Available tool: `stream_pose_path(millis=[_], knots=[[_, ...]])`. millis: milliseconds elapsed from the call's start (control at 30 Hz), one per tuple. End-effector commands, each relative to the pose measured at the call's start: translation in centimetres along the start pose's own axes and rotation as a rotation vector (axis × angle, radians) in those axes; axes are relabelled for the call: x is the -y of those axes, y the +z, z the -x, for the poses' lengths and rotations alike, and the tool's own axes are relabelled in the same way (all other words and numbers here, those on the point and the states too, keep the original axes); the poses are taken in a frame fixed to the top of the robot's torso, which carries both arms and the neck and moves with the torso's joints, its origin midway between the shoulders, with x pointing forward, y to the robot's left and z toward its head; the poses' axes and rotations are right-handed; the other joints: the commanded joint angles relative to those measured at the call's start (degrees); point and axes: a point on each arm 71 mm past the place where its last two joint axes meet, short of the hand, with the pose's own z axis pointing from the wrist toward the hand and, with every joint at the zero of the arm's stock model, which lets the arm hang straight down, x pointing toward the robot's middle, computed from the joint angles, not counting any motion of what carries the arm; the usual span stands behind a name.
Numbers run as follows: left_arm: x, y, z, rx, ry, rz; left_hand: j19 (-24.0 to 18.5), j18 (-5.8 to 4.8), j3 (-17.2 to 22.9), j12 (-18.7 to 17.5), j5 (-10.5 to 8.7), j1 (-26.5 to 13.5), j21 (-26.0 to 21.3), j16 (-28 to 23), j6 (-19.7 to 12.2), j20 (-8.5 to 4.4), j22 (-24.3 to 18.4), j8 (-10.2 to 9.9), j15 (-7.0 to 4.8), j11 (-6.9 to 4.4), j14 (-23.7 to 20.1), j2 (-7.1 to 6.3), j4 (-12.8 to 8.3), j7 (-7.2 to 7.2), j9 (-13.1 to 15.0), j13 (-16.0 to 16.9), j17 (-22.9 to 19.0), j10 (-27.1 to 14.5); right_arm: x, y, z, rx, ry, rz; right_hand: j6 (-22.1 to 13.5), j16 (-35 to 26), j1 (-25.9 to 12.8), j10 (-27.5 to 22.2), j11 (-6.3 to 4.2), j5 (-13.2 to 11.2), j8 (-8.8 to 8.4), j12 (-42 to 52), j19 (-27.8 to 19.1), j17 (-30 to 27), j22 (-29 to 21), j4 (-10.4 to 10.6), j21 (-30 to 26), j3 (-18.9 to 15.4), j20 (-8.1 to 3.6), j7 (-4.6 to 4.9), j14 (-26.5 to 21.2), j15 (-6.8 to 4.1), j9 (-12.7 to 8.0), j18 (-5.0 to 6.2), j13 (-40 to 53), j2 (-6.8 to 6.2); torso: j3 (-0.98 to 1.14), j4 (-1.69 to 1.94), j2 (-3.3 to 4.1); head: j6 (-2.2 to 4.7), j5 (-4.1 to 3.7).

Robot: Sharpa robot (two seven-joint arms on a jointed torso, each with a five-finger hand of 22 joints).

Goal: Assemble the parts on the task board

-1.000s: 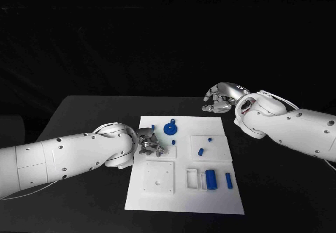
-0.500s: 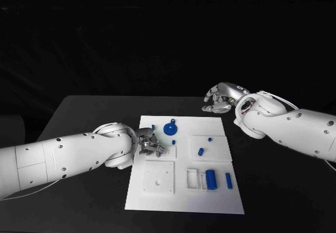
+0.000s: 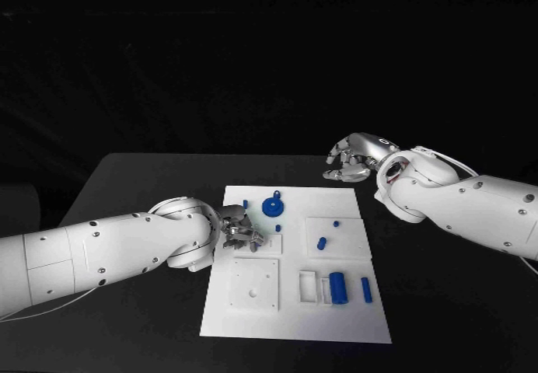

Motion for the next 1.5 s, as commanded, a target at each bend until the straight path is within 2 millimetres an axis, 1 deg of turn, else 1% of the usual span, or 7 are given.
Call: stream_pose_path(millis=[33,133,367,800,1233,1367,1500], knots=[[0.1,0.1,-0.1,0.0,-0.012,-0.014,0.2,-0.93,4.15,0.23,0.34,0.92,0.16,-0.12,-0.18,-6.93,0.07,0.4,-0.25,0.27,0.35,1.98,-4.78,-0.07,0.15,-0.06,0.06,0.1,-0.1,0.0,-0.1,-0.012,-0.008,0.008,-0.01,-0.33,0.08,0.04,-0.17,0.31,0.05,0.4,0.5,0.05,0.09,0.34,-0.29,0.08,0.05,0.43,0.22,-0.22,0.06,2.46,-0.05,0.09,0.01,-0.01,0.01,0.08,0.05],[0.1,0.1,-0.1,0.001,-0.013,-0.017,0.21,-0.97,4.18,0.25,0.61,0.69,0.17,-0.08,0.03,-6.91,0.07,0.52,-0.27,0.22,0.4,2.33,-5.2,-0.13,0.25,-0.08,0.08,0.19,-0.1,0.0,-0.1,-0.012,-0.008,0.008,-0.01,-0.34,0.07,0.04,-0.17,0.31,0.05,0.4,0.5,0.06,0.1,0.35,-0.3,0.08,0.05,0.43,0.23,-0.22,0.06,2.47,-0.06,0.09,0.01,-0.02,0.02,0.14,0.09],[0.2,0.0,-0.1,-0.004,-0.01,-0.019,0.33,-1.02,4.33,0.29,2.13,0.07,0.21,0.01,0.56,-6.91,0.08,0.83,-0.41,0.03,0.57,2.94,-6.28,-0.33,0.48,-0.14,0.11,0.38,-0.1,0.0,-0.1,-0.013,-0.008,0.008,-0.02,-0.34,0.06,0.04,-0.17,0.32,0.04,0.41,0.5,0.06,0.1,0.38,-0.3,0.07,0.05,0.43,0.23,-0.22,0.06,2.46,-0.07,0.08,0.04,-0.01,0.03,0.25,0.14],[0.4,-0.1,0.0,-0.024,0.033,-0.007,0.46,-0.94,4.84,0.38,4.1,0.48,0.35,0.16,0.91,-7.01,0.17,1.06,-0.61,-0.21,0.78,2.88,-6.69,-0.56,0.69,-0.13,0.16,0.55,-0.1,0.0,-0.2,-0.017,-0.009,0.009,-0.02,-0.36,0.06,0.03,-0.17,0.34,0.04,0.41,0.5,0.08,0.12,0.4,-0.31,0.06,0.05,0.44,0.23,-0.21,0.06,2.46,-0.08,0.08,0.03,-0.01,0.01,0.46,0.06],[0.7,-0.2,0.4,-0.036,0.067,0.001,0.49,-0.92,5.0,0.42,4.72,0.76,0.44,0.22,0.98,-7.04,0.23,1.12,-0.67,-0.28,0.85,2.98,-6.74,-0.63,0.76,-0.1,0.19,0.58,-0.1,0.0,-0.2,-0.018,-0.009,0.009,-0.02,-0.37,0.07,0.02,-0.17,0.34,0.04,0.41,0.49,0.08,0.13,0.41,-0.33,0.06,0.05,0.44,0.22,-0.21,0.06,2.47,-0.09,0.08,-0.04,0.03,0.01,0.57,0.04],[1.0,-0.1,1.1,-0.024,0.056,-0.003,0.49,-0.92,5.02,0.42,4.81,0.79,0.45,0.23,0.98,-7.04,0.24,1.13,-0.68,-0.29,0.85,3.0,-6.73,-0.64,0.77,-0.1,0.2,0.58,-0.1,0.0,-0.2,-0.018,-0.009,0.009,-0.02,-0.38,0.08,0.02,-0.17,0.35,0.04,0.42,0.49,0.09,0.13,0.41,-0.33,0.06,0.05,0.44,0.22,-0.21,0.06,2.47,-0.1,0.08,-0.04,0.01,0.01,0.56,0.06],[1.1,-0.2,1.2,-0.031,0.025,-0.007,0.49,-0.93,5.02,0.42,4.84,0.8,0.45,0.23,0.99,-7.04,0.24,1.13,-0.68,-0.3,0.85,3.04,-6.72,-0.64,0.78,-0.1,0.2,0.58,-0.1,0.0,-0.3,-0.019,-0.01,0.009,-0.02,-0.38,0.08,0.01,-0.17,0.35,0.03,0.42,0.49,0.09,0.14,0.41,-0.34,0.05,0.06,0.44,0.22,-0.21,0.06,2.47,-0.1,0.08,-0.03,-0.01,0.02,0.6,0.11]])
